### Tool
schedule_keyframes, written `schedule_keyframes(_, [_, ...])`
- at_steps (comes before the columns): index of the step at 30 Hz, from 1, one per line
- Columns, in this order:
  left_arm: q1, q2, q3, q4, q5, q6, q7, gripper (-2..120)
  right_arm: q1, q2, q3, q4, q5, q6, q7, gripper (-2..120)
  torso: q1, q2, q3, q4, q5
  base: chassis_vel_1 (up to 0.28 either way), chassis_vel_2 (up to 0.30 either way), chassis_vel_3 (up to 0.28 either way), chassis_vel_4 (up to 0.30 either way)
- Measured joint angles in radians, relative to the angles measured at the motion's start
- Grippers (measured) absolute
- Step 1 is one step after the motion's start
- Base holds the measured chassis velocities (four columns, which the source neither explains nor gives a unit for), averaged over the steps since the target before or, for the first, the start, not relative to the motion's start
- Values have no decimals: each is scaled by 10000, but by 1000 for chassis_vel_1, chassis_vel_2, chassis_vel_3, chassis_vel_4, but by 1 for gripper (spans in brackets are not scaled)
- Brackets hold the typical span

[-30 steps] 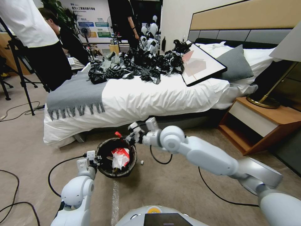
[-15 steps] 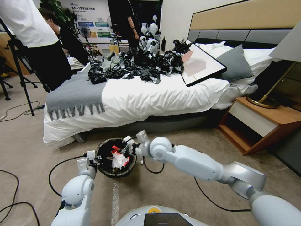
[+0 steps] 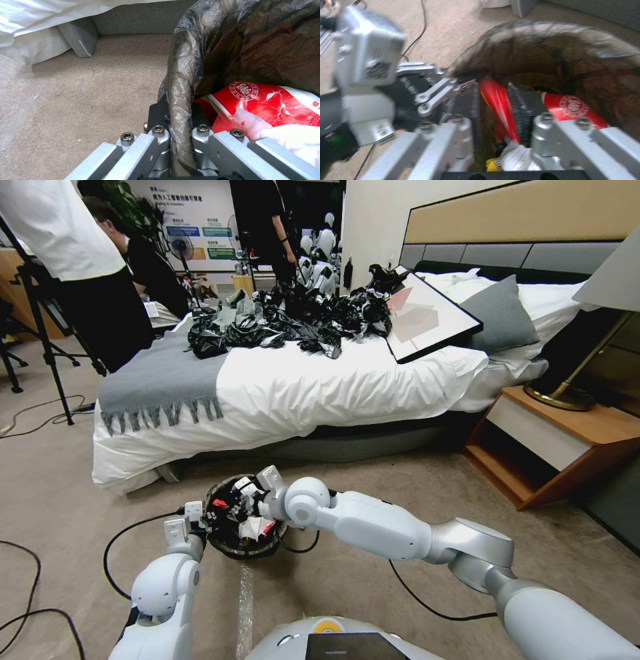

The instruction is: Pick up the trash bin, then pick up the garbage from the floor and place it into the trash bin.

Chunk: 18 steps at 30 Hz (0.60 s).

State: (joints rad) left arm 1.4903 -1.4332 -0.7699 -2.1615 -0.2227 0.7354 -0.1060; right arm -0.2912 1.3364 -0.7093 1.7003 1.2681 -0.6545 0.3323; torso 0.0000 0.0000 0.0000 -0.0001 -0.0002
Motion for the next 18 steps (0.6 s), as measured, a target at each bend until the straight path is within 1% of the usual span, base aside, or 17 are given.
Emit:
schedule_keyframes(1, [-7, -6, 0, 2, 3, 0, 1, 0, -11, -3, 21, 2, 29, -16, 49, 40, 0, 0, 0, 0, 1, 0, 0, 0, 0])
schedule_keyframes(2, [-7, -6, 0, 2, 3, 0, 1, 0, -11, -3, 21, 2, 29, -16, 49, 40, 0, 0, 0, 0, 1, 0, 0, 0, 0])
schedule_keyframes(3, [-8, -13, 1, 9, 14, 0, 0, 0, -35, -19, 38, 22, 47, -40, 59, 43, 0, 0, 0, 0, 1, 0, 0, 0, 0])
schedule_keyframes(4, [-7, -26, 17, 17, 31, 0, -1, 0, -78, -40, 70, 59, 60, -71, 74, 52, 0, 0, 0, 0, 1, 0, 0, 0, 0])
schedule_keyframes(5, [-7, -39, 28, 19, 39, 0, -5, 0, -101, -52, 87, 72, 71, -101, 98, 55, 0, 0, 0, 1, 1, 0, 0, 0, 0])
schedule_keyframes(6, [-7, -39, 28, 19, 39, 0, -5, 0, -101, -52, 87, 72, 71, -101, 98, 55, 0, 0, 0, 1, 1, 0, 0, 0, 0])
schedule_keyframes(9, [-6, -64, 43, 20, 56, 0, -18, 0, -154, -111, 116, 83, 66, -188, 155, 68, 0, 0, 0, 0, 2, 0, 0, 0, 0])
schedule_keyframes(10, [-6, -64, 43, 20, 56, 0, -18, 0, -154, -111, 116, 83, 66, -188, 155, 68, 0, 0, 0, 0, 2, 0, 0, 0, 0])
schedule_keyframes(12, [-2, -48, 43, 18, 47, 0, -23, 0, -191, -158, 157, 84, 8, -276, 174, 80, 0, 0, 0, 1, 2, 0, 0, 0, 0])
schedule_keyframes(13, [-11, -28, 43, 30, 45, 0, -22, 0, -214, -171, 177, 83, -7, -310, 183, 84, 0, 0, 0, 1, 2, 0, 0, 0, 0])
schedule_keyframes(14, [-11, -28, 43, 30, 45, 0, -22, 0, -214, -171, 177, 83, -7, -310, 183, 84, 0, 0, 0, 1, 2, 0, 0, 0, 0])
schedule_keyframes(16, [-47, 2, 43, 65, 36, 0, -17, 0, -269, -189, 219, 75, -19, -369, 230, 93, 0, 0, 0, 0, 2, 0, 0, 0, 0])
schedule_keyframes(17, [-47, 2, 43, 65, 36, 0, -17, 0, -269, -189, 219, 75, -19, -369, 230, 93, 0, 0, 0, 0, 2, 0, 0, 0, 0])
schedule_keyframes(18, [-65, 6, 43, 75, 31, 0, -13, 0, -302, -193, 243, 75, -16, -403, 267, 96, 0, 0, 0, 1, 2, 0, 0, 0, 0])
